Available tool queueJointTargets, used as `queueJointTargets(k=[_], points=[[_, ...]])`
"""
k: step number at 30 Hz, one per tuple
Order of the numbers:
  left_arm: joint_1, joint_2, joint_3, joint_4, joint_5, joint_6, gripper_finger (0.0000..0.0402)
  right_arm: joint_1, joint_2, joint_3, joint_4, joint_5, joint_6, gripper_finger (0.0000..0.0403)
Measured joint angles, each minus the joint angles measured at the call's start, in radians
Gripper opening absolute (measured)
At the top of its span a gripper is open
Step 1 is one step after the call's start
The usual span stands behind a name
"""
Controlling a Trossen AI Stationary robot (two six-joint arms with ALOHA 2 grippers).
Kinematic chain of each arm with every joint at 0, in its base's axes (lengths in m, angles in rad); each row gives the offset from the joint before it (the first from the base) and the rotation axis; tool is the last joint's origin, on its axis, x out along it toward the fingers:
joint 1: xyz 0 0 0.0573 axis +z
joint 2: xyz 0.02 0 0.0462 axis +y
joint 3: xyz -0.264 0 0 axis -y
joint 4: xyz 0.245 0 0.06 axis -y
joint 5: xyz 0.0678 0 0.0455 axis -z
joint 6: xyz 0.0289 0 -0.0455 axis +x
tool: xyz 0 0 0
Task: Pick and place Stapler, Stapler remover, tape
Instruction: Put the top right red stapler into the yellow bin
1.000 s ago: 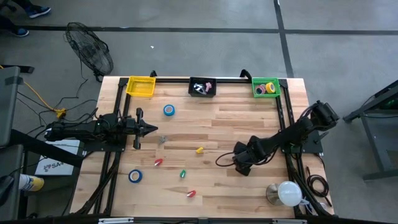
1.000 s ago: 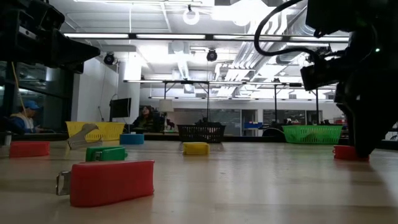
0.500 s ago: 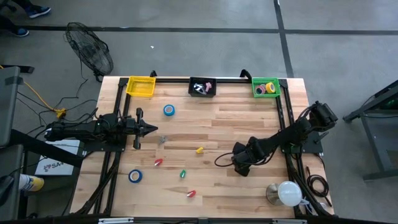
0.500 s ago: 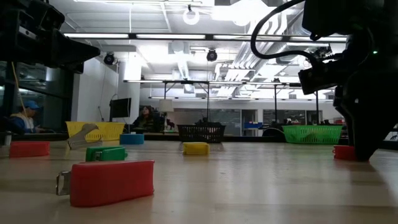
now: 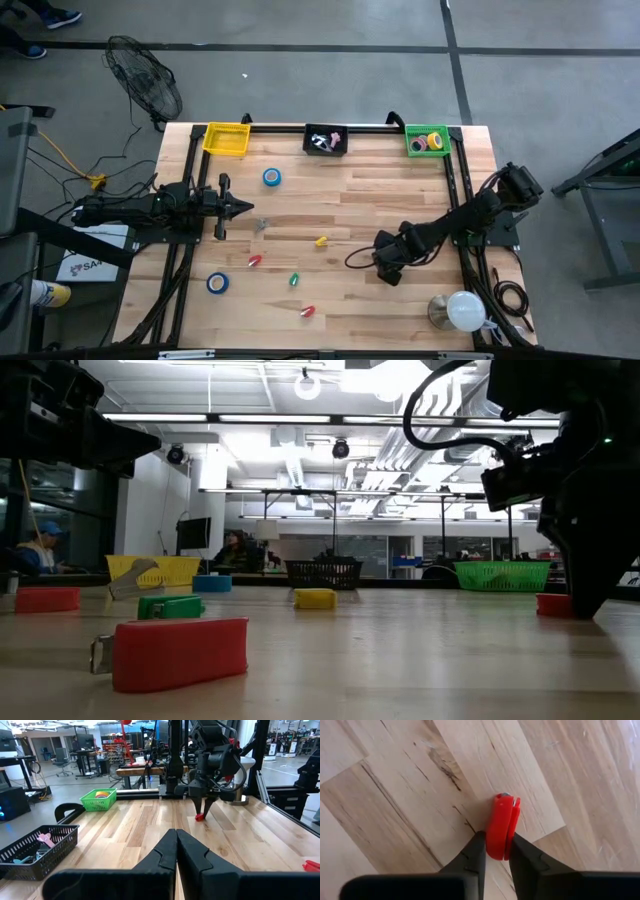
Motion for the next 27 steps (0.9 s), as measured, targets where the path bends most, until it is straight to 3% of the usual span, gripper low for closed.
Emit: queueJointTargets(k=[15, 23, 27], points=[[0.000, 0.000, 0.000, 0.000, 0.000, 0.000, 0.0001, 0.001, 0.001, -0.002, 0.042, 0.069, -0.133, 0.0047], [0.000, 0.000, 0.000, 0.000, 0.000, 0.000, 0.0001, -0.001, 0.003, -0.002, 0.074, 0.217, -0.317, 0.0047], [0.000, 0.000, 0.000, 0.000, 0.000, 0.000, 0.0001, -0.024, 0.003, -0.002, 0.074, 0.229, -0.422, 0.0047]])
